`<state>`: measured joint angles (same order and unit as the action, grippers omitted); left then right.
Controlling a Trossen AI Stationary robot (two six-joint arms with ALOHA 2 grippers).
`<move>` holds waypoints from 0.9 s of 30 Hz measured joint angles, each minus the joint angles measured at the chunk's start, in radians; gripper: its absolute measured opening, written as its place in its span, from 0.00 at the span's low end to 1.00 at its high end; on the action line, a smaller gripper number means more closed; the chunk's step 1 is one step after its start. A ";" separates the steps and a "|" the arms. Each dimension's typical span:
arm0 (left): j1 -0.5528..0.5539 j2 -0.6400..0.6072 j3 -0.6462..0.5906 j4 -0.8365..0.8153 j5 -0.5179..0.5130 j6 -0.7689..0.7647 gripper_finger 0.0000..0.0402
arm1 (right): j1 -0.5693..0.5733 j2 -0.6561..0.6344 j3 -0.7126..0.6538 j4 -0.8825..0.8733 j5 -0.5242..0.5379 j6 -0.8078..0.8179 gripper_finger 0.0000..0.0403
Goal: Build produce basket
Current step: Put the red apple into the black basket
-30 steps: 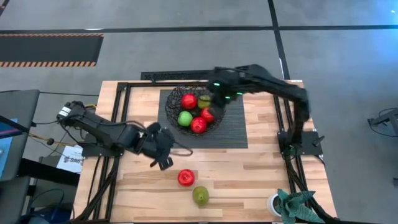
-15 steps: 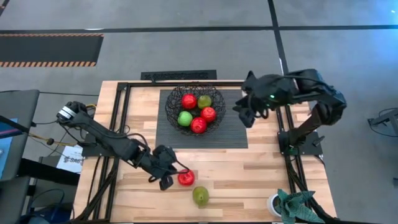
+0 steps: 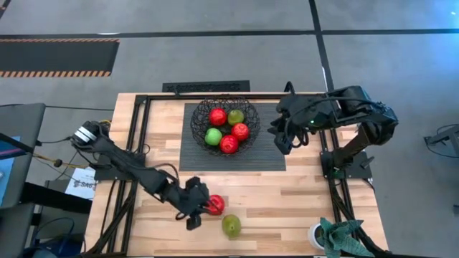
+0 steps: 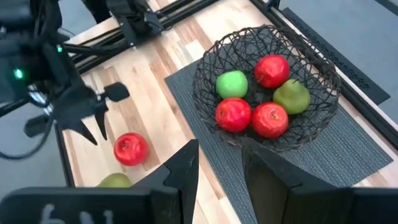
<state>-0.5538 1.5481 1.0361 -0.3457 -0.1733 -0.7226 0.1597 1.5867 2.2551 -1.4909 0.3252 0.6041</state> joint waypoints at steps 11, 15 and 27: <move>-0.010 0.121 0.001 0.053 0.042 0.032 0.19 | -0.005 0.020 0.000 0.003 -0.002 -0.002 0.35; -0.010 0.112 0.015 0.038 0.018 0.048 0.19 | -0.005 0.034 0.000 0.004 -0.004 -0.002 0.35; -0.010 0.112 0.029 -0.076 -0.060 0.086 0.19 | -0.005 0.056 0.000 0.003 -0.012 -0.011 0.35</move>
<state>-0.5640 1.6604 1.0653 -0.4214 -0.2333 -0.6367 0.1547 1.6432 2.2551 -1.4879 0.3134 0.5934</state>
